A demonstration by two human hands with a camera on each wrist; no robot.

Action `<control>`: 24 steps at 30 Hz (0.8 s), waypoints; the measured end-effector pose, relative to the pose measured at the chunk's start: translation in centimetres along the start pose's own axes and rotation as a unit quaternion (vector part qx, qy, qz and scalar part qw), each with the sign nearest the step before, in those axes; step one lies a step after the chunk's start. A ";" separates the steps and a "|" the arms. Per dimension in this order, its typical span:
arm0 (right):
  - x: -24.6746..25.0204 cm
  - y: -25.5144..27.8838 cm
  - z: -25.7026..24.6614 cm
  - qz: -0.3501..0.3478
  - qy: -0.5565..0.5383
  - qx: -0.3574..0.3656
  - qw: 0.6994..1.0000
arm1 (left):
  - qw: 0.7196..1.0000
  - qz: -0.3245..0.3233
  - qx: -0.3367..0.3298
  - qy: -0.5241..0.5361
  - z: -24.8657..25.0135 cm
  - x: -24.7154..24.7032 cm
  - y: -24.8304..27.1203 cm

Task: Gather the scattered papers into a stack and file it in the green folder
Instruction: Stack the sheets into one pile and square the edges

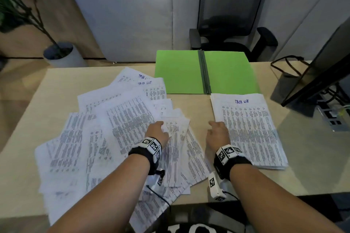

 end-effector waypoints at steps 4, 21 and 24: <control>-2.8 1.2 -4.3 -0.027 0.005 0.030 0.999 | 0.996 0.078 0.042 0.008 -5.3 6.0 0.4; -4.9 1.9 -10.3 -0.063 0.004 -0.014 0.998 | 0.957 0.041 0.238 -0.160 -18.1 14.4 4.1; -0.9 0.9 -9.9 0.030 0.025 -0.006 0.999 | 0.963 0.036 0.216 -0.156 -16.3 13.4 3.4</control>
Point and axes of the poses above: each hand's wrist, its own y-axis away from the middle knuckle, its own x-axis out of the back of the hand, z = x × y, the point moved 8 cm from there along -y, towards the middle knuckle, and after that the axes turned 13 degrees about y, right-handed, at the moved point
